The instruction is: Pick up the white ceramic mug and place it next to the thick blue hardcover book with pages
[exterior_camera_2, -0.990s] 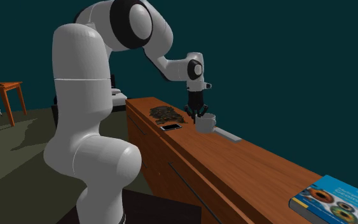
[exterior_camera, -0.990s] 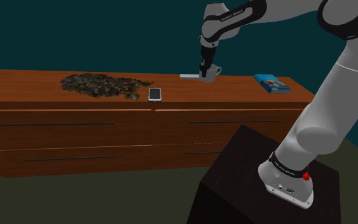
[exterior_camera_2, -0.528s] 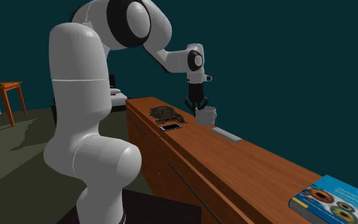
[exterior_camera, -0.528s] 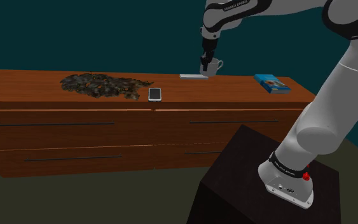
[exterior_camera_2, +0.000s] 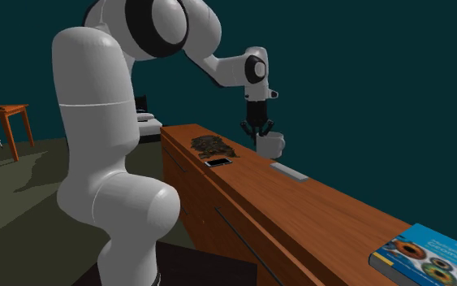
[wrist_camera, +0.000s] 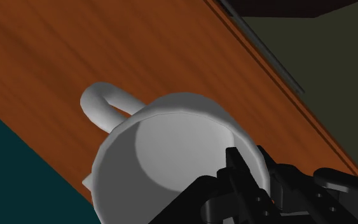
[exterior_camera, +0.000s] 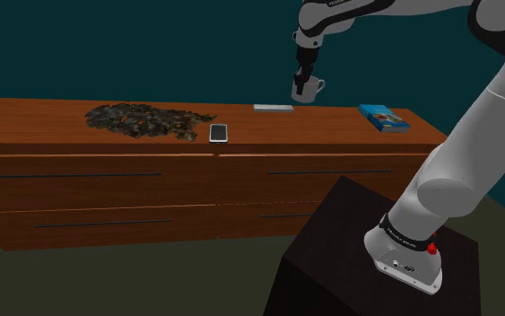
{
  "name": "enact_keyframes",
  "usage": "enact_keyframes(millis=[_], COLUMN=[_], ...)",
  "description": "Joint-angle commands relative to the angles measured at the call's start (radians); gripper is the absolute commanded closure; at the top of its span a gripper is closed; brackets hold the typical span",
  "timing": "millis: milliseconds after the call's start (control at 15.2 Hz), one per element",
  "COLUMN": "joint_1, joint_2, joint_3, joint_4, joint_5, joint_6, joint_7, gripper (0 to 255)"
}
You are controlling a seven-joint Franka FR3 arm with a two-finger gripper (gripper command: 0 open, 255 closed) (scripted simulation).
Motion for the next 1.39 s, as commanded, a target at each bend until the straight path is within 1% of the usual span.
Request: enact_keyframes(millis=[0, 330, 660, 990, 1320], joint_1=[-0.022, -0.076, -0.13, -0.183, -0.234], joint_2=[-0.025, -0.074, -0.1, -0.099, -0.07], joint_3=[-0.023, -0.083, -0.149, -0.219, -0.294], joint_4=[-0.029, -0.081, -0.104, -0.1, -0.067], joint_5=[-0.008, -0.029, -0.046, -0.052, -0.041], joint_6=[0.007, 0.02, 0.028, 0.035, 0.039], joint_7=[-0.042, -0.146, -0.258, -0.379, -0.511], gripper=[255, 255, 255, 255, 255])
